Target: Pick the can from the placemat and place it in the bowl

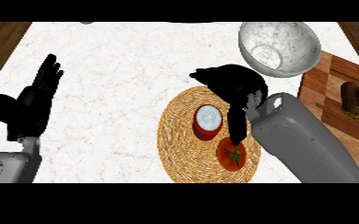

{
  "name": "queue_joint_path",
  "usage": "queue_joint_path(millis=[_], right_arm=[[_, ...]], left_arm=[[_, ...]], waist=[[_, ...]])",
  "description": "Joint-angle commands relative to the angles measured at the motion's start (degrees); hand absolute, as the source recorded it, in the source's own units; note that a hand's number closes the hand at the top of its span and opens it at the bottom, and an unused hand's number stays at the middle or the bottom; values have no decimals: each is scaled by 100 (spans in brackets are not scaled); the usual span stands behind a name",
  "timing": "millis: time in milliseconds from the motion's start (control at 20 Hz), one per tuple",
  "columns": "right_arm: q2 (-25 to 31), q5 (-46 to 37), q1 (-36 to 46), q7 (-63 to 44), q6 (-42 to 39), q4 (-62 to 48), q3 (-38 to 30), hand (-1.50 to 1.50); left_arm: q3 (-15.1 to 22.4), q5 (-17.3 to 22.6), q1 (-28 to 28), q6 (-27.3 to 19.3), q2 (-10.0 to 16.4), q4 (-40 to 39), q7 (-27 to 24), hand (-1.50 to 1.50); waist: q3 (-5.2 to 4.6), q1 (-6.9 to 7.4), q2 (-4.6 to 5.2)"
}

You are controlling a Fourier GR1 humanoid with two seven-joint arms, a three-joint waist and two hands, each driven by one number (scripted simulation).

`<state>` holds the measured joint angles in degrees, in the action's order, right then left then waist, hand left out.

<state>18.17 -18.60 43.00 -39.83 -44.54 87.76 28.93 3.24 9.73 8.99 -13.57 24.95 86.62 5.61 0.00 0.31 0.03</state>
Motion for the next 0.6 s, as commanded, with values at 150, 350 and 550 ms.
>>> queue_joint_path(millis=[150,350,550], right_arm=[[-222,-1152,-358,542,315,55,174,-150],[-317,-1340,-788,872,349,-115,188,-150],[-414,-1781,-755,1136,300,-550,182,-150]], left_arm=[[-75,-312,-37,55,-219,22,26,0],[-167,-379,212,133,-354,-229,21,0],[-342,-402,55,368,-343,-226,-124,0]], waist=[[0,-10,-4],[0,-32,1],[0,-10,2]])
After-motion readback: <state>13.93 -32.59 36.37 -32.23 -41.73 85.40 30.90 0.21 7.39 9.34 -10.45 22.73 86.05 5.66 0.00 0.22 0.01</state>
